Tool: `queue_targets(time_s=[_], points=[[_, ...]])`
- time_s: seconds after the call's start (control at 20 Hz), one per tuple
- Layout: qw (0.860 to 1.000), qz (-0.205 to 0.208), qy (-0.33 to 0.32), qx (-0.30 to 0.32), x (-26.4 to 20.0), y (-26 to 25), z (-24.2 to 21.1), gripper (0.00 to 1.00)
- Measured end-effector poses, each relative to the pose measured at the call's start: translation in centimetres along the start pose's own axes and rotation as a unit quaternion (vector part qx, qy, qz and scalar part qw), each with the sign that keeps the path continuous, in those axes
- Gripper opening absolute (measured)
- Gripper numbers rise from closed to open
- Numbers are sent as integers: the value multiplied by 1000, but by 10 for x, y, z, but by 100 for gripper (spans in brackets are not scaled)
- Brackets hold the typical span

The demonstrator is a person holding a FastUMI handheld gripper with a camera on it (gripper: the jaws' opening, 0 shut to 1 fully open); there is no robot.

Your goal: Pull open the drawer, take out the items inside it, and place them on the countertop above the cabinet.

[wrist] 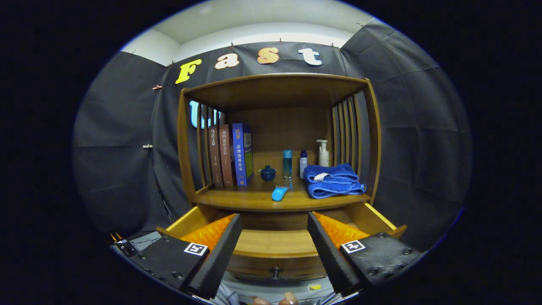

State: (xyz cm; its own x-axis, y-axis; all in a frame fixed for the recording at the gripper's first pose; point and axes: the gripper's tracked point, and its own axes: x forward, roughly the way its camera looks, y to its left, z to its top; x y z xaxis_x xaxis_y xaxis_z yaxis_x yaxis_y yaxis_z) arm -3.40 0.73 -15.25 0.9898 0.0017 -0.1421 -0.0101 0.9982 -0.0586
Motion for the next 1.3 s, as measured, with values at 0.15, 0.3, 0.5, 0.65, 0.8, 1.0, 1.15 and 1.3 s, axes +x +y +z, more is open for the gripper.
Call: queue_targets(time_s=[0.15, 0.3, 0.5, 0.65, 0.8, 1.0, 1.15, 1.3], points=[[1000, 0, 5, 17, -4, -2, -36, 98], [999, -11, 46, 13, -1, -11, -76, 99], [997, -12, 76, 16, 11, -14, -102, 99], [996, -24, 89, 18, 13, -21, -110, 99], [996, -33, 84, 21, 17, -20, -106, 96], [996, -28, 80, 27, 37, -18, -100, 98], [996, -28, 83, 33, 61, -20, -98, 98], [995, -27, 85, 36, 87, -20, -98, 98]])
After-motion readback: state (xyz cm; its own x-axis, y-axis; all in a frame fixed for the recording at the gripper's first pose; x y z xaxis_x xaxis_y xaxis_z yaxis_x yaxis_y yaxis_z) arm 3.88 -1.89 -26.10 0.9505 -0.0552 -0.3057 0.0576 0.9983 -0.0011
